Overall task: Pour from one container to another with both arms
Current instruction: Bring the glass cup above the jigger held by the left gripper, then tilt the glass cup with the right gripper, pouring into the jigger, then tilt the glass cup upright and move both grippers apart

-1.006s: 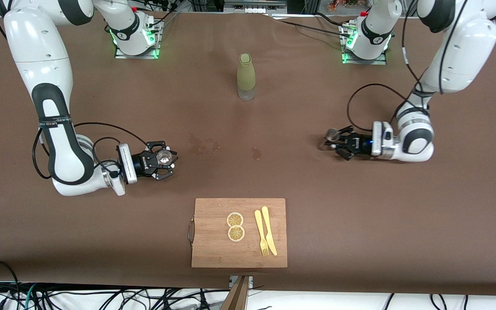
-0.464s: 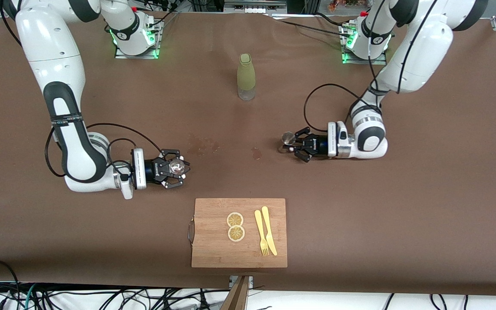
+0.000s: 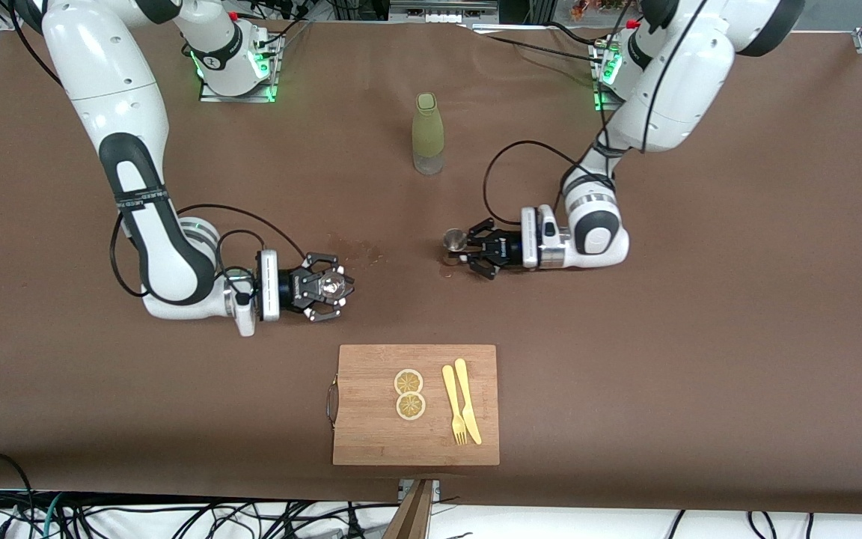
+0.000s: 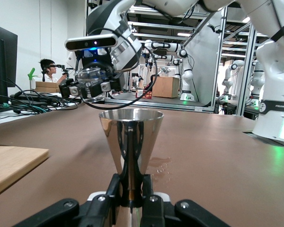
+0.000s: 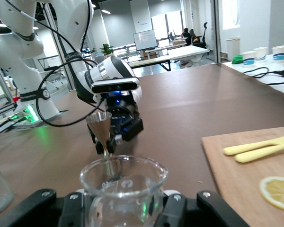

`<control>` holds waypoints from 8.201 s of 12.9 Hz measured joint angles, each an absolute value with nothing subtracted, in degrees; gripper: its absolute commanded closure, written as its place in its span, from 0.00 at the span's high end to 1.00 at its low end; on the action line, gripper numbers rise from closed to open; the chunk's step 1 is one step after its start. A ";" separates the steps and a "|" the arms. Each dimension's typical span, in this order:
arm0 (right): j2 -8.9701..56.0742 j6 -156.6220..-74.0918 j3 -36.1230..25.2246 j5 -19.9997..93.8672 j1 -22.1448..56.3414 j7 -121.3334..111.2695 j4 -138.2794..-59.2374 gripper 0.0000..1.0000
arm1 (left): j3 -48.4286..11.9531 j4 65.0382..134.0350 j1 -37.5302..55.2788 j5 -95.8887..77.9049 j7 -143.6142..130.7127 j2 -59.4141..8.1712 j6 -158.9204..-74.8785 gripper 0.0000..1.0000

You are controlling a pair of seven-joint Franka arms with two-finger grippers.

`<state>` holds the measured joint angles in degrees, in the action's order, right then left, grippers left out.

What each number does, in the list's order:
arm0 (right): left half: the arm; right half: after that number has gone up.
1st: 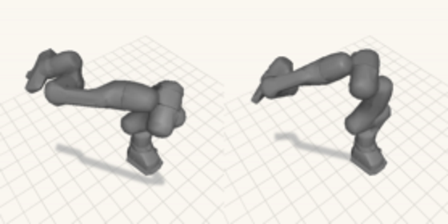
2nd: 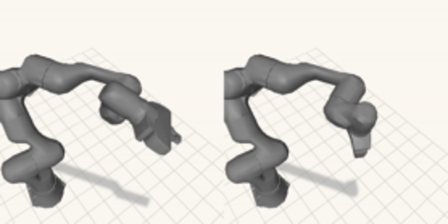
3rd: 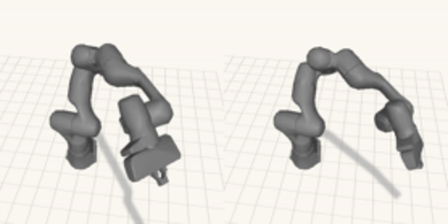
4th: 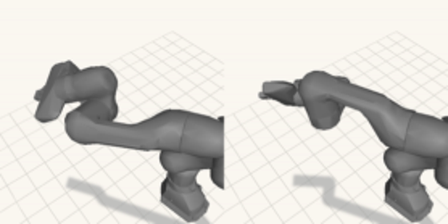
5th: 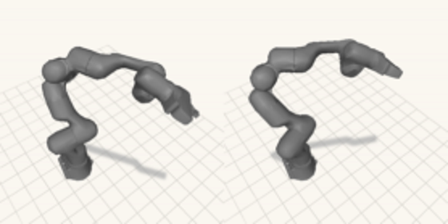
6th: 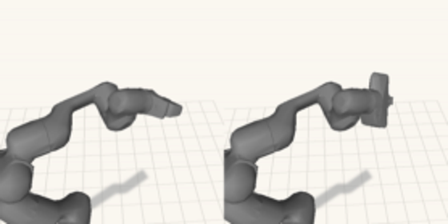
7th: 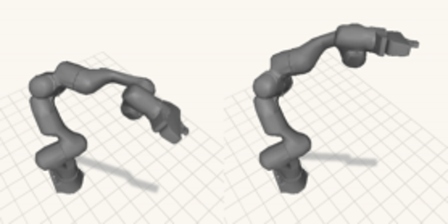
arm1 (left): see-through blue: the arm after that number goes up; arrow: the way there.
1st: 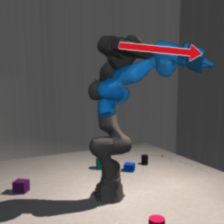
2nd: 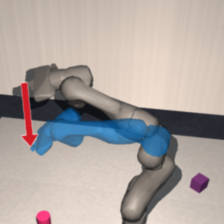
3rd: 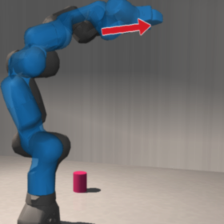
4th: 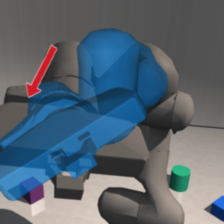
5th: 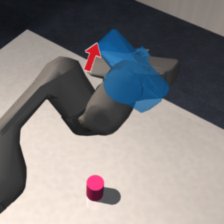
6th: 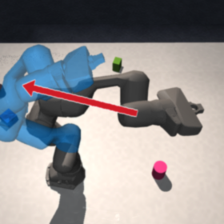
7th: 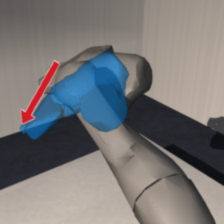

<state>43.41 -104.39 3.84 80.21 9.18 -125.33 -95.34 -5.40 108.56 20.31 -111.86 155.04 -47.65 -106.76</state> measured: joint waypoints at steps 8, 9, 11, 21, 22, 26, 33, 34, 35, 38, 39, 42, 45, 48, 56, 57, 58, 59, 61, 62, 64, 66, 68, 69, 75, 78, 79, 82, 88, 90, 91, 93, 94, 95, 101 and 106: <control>35.64 -108.00 6.21 79.98 9.18 -125.45 -105.85 0.19 | -5.38 102.40 29.80 -123.05 155.03 -52.32 -113.07 0.00; 34.60 -109.72 6.89 79.26 9.19 -123.94 -106.06 0.19 | -5.37 101.56 30.30 -124.24 155.03 -52.68 -113.78 0.00; 32.39 -112.70 8.55 76.89 9.29 -120.38 -106.25 0.19 | -5.38 100.16 31.52 -127.34 155.03 -53.05 -115.25 0.00; 27.55 -122.98 12.45 73.13 10.52 -118.41 -110.66 0.19 | -5.38 96.04 34.08 -128.79 155.04 -54.35 -118.77 0.00; 27.00 -123.78 12.83 71.80 10.64 -117.57 -110.85 0.19 | -5.37 95.74 34.22 -128.79 155.04 -54.55 -118.95 0.00; 24.85 -126.01 13.88 68.03 11.01 -114.96 -111.33 0.19 | -5.37 95.18 34.38 -128.79 155.04 -55.04 -119.12 0.00; 24.39 -130.50 13.99 62.11 12.08 -112.73 -111.84 0.19 | -5.37 94.94 34.41 -128.79 155.07 -55.20 -119.22 0.00; 24.39 -131.25 14.01 62.06 12.50 -112.64 -111.88 0.19 | -5.37 94.93 34.41 -128.79 155.07 -55.20 -119.23 0.00; 24.39 -131.76 14.01 61.87 12.81 -112.60 -111.93 0.19 | -5.37 94.93 34.41 -128.79 155.08 -55.20 -119.24 0.00; 24.40 -133.35 14.01 60.56 13.27 -112.26 -112.21 0.19 | -5.37 94.86 34.41 -128.79 155.08 -55.20 -119.25 0.00; 24.40 -134.17 14.01 59.81 13.49 -111.81 -112.31 0.19 | -5.36 94.81 34.42 -128.79 155.08 -55.21 -119.26 0.00; 24.40 -136.45 14.03 57.60 14.35 -109.89 -112.35 0.19 | -5.31 94.58 34.42 -128.79 155.07 -55.20 -119.26 0.00; 24.40 -137.90 14.03 56.58 14.63 -109.64 -112.41 0.19 | -5.31 94.53 34.42 -128.79 155.08 -55.20 -119.26 0.00; 24.40 -139.42 14.04 54.77 14.99 -109.58 -112.82 0.19 | -5.31 94.52 34.42 -128.79 155.08 -55.20 -119.28 0.00; 23.82 -141.66 14.51 46.35 16.67 -109.25 -112.86 0.19 | -4.91 94.47 34.41 -128.79 155.08 -55.20 -119.30 0.00; 23.64 -142.23 14.61 45.27 16.78 -109.25 -112.86 0.19 | -4.90 94.47 34.42 -128.79 155.08 -55.20 -119.30 0.00; 23.51 -142.65 14.74 44.69 16.98 -109.19 -112.86 0.19 | -4.90 94.47 34.42 -128.79 155.08 -55.20 -119.30 0.00; 23.44 -142.87 14.76 44.40 17.22 -109.08 -112.86 0.19 | -4.90 94.47 34.42 -128.79 155.08 -55.20 -119.30 0.00; 23.44 -143.25 14.76 44.16 17.43 -109.02 -112.86 0.19 | -4.90 94.47 34.42 -128.79 155.08 -55.20 -119.30 0.00; 23.44 -143.35 14.75 44.13 17.43 -109.02 -112.86 0.19 | -4.90 94.47 34.42 -128.79 155.08 -55.21 -119.30 0.00; 23.44 -143.41 14.75 44.07 17.43 -109.02 -112.86 0.19 | -4.90 94.47 34.42 -128.79 155.08 -55.21 -119.30 0.00; 23.44 -143.45 14.75 44.00 17.43 -109.02 -112.86 0.19 | -4.90 94.47 34.42 -128.79 155.08 -55.21 -119.30 0.00; 23.44 -143.47 14.75 43.88 17.43 -109.02 -112.86 0.19 | -4.90 94.47 34.42 -128.79 155.08 -55.21 -119.30 0.00; 23.44 -143.48 14.75 43.77 17.43 -109.02 -112.86 0.19 | -4.90 94.47 34.42 -128.79 155.08 -55.21 -119.30 0.00; 23.44 -143.41 14.73 43.82 17.33 -107.09 -112.86 0.19 | -4.90 94.47 34.49 -128.79 155.08 -55.21 -119.30 0.00; 23.34 -140.17 14.66 49.79 16.16 -106.03 -112.86 0.19 | -4.90 94.47 34.54 -128.79 155.08 -55.21 -119.30 0.00; 23.27 -138.66 14.63 52.48 15.49 -106.09 -112.86 0.19 | -4.90 94.47 34.55 -128.79 155.08 -55.21 -119.30 0.00; 22.82 -132.95 14.46 60.94 12.86 -107.77 -112.86 0.19 | -4.83 94.47 34.55 -128.79 155.08 -55.21 -119.30 0.00; 22.71 -113.53 6.83 69.86 8.79 -116.37 -112.86 0.19 | -4.11 94.38 34.19 -128.52 155.21 -55.17 -118.84 0.00; 22.88 -106.99 3.18 69.91 7.25 -120.03 -112.93 0.20 | -4.00 94.50 33.30 -128.03 155.21 -54.88 -118.17 0.00; 23.14 -103.97 1.57 69.92 6.27 -122.00 -113.03 0.20 | -3.99 94.68 32.82 -127.77 155.21 -54.51 -118.03 0.00; 23.99 -99.55 -1.46 69.91 4.10 -126.30 -113.10 0.20 | -3.97 95.20 31.61 -125.03 155.21 -53.33 -117.98 0.00; 24.42 -98.58 -2.97 69.91 3.28 -128.00 -113.10 0.20 | -3.96 95.72 30.73 -123.32 155.10 -52.49 -117.88 0.00; 24.95 -97.48 -4.57 69.92 2.57 -129.48 -113.10 0.20 | -3.95 96.65 29.61 -121.57 154.91 -51.44 -117.20 0.00; 31.67 -88.21 -11.76 70.29 -3.14 -141.40 -112.04 0.20 | -3.86 103.74 20.48 -104.50 152.82 -44.04 -108.97 0.00; 40.30 -86.98 -12.05 73.31 -5.93 -150.36 -110.60 0.20 | 2.45 106.22 12.39 -88.25 151.34 -41.58 -95.37 0.00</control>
<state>40.30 -86.98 -12.05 73.31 -5.93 -150.36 -110.60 2.45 106.22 12.39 -88.25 151.34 -41.58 -95.37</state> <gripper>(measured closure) 0.797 0.780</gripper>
